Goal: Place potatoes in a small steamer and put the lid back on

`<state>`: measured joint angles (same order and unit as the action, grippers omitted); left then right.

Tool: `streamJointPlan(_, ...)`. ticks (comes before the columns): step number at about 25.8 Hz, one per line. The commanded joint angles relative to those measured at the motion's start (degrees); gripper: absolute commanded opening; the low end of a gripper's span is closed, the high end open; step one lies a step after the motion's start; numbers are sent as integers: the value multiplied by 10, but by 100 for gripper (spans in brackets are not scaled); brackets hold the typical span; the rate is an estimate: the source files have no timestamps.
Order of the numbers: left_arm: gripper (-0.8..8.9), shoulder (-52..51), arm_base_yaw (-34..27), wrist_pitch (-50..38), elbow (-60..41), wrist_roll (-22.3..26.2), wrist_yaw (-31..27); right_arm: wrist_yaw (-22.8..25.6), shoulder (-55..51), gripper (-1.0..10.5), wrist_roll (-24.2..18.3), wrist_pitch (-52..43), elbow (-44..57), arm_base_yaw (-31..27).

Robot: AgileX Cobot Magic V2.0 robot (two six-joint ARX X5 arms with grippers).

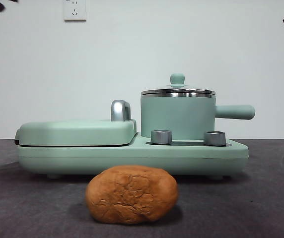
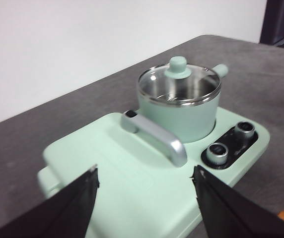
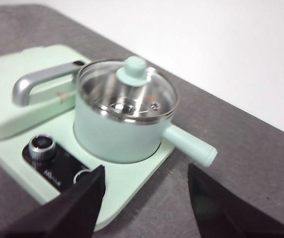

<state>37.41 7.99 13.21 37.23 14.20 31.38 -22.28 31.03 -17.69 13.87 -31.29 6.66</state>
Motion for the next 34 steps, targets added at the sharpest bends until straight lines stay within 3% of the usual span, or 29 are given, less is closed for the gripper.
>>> streamJointPlan(1, 308, 32, 17, -32, 13, -19, -1, 2, 8, 266, 38, -6, -12, 1)
streamJointPlan(15, 301, 301, 142, -231, 115, -33, -46, 2, 23, 266, 57, -14, -14, 1)
streamJointPlan(25, 297, 507, 204, -247, 292, -35, -65, 2, 30, 266, 57, -14, -14, 1)
streamJointPlan(30, 298, 600, 220, -244, 394, -77, -65, 2, 30, 266, 57, -14, -14, 1)
streamJointPlan(34, 298, 658, 230, -243, 450, -79, -65, 3, 30, 266, 57, -15, -14, 1)
